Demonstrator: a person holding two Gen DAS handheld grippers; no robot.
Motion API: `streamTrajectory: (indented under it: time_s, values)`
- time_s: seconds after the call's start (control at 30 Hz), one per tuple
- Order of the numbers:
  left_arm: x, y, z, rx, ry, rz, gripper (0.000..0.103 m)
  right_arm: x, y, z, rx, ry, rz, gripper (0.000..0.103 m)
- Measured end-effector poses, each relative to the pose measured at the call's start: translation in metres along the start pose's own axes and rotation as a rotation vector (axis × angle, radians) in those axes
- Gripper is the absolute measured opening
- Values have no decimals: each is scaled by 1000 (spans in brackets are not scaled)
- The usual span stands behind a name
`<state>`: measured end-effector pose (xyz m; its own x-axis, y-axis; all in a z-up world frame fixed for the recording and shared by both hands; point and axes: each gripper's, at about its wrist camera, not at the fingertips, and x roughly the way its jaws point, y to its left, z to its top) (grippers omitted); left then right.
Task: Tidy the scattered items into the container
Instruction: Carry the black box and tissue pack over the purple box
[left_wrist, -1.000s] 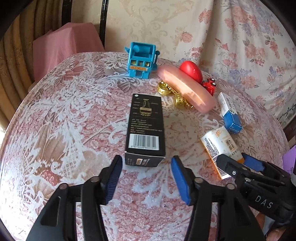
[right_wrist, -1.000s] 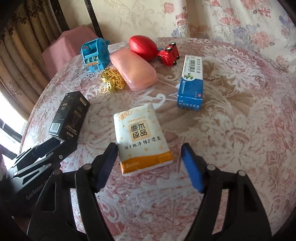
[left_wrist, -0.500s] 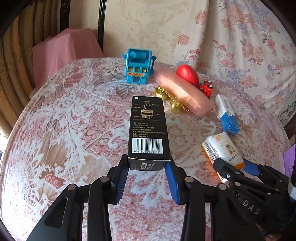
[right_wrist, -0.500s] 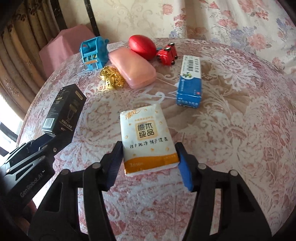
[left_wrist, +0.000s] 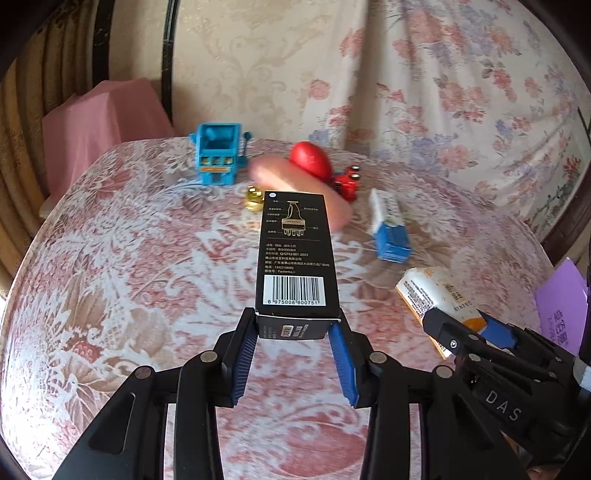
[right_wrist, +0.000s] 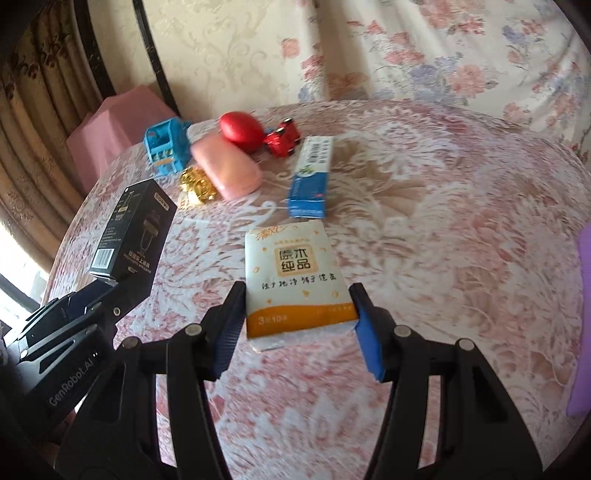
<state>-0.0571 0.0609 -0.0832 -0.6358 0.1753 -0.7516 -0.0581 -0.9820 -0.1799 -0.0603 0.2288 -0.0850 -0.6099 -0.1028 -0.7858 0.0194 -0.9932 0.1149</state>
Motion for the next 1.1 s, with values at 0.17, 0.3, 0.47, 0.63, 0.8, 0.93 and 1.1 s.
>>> streamTrajectory:
  time_s: [0.17,0.3,0.47,0.63,0.8,0.93,1.1]
  values:
    - [-7,-21,0,31,-9,-27,40,-20,-19,-2,35,-26,-22,59]
    - [-12,-38,-1,55,-15,-49,40,-36,-32,-4,57,-51,-32,59]
    - [-17,-57,-1,81,-18,-77,40,-56,-48,-6,85,-81,-48,59]
    - [-22,-76,-2,113,-22,-101,40,-70,-62,-9,109,-101,-63,59]
    - [-27,-98,-1,147,-30,-134,40,-85,-79,-11,135,-121,-77,59]
    - [-30,-116,-1,173,-32,-157,40,-94,-92,-12,154,-134,-92,59]
    - [-33,-131,-1,194,-33,-176,40,-105,-107,-14,175,-146,-110,59]
